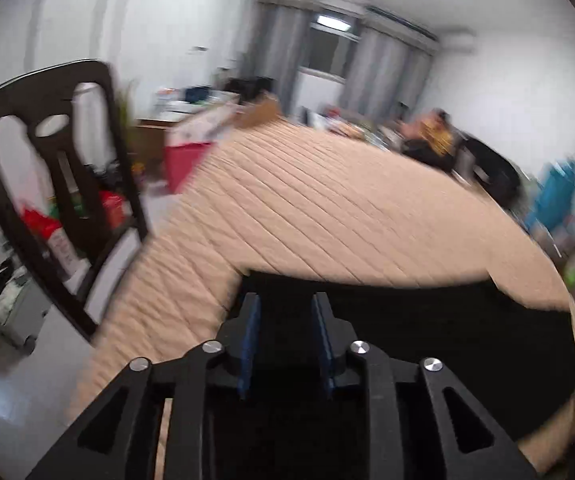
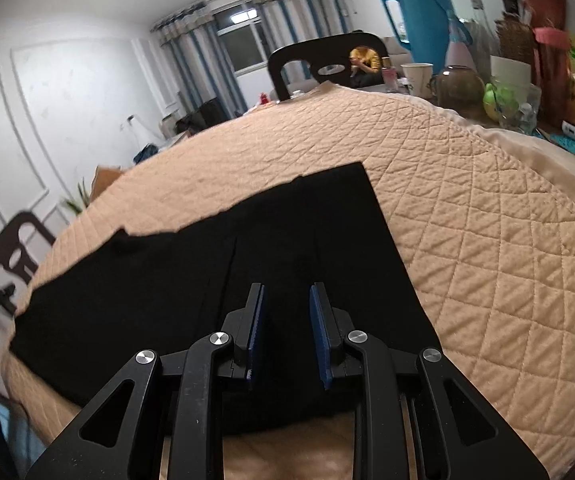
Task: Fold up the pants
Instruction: 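Pull the folded pants edge with both grippers to smooth it flat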
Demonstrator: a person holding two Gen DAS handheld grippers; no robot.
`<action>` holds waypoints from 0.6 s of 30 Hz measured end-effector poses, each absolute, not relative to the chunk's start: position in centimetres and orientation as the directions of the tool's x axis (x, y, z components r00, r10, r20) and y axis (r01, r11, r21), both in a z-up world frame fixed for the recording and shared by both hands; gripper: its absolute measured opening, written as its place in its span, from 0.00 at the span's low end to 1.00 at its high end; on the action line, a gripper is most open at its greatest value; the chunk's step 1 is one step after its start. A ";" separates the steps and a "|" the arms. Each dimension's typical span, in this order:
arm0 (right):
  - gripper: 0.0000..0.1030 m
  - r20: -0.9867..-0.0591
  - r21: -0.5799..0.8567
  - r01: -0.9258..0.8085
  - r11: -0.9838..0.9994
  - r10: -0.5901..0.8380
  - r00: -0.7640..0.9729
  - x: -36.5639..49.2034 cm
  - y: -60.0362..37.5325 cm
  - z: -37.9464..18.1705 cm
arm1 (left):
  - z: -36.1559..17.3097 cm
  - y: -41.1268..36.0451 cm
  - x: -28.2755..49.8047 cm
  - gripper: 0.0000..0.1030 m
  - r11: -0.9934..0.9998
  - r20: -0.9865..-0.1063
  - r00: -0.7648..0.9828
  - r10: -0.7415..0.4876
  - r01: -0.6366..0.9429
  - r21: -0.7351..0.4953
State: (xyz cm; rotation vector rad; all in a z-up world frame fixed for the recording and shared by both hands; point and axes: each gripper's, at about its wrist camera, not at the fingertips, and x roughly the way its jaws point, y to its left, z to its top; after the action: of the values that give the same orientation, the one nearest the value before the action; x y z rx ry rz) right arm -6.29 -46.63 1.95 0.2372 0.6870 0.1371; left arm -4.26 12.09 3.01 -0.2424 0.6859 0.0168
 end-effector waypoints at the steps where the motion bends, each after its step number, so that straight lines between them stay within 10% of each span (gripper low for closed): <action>1: 0.23 -0.610 0.254 -0.054 0.966 0.203 0.766 -6.5 -46.7 1.9 | 2.3 11.3 -4.2 0.29 0.976 -0.648 0.757 -0.086 -0.066 -0.207; 18: 0.23 -0.646 0.101 -0.034 0.994 0.091 0.758 -8.7 -47.0 3.3 | 1.4 9.3 -7.4 0.28 0.987 -0.683 0.729 -0.040 -0.076 -0.138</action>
State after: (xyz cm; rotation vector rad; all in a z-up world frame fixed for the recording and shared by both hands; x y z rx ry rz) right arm -8.74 -47.03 3.25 0.0844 0.7080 0.0686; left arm -7.37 9.27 1.43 -0.1612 0.7545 0.0202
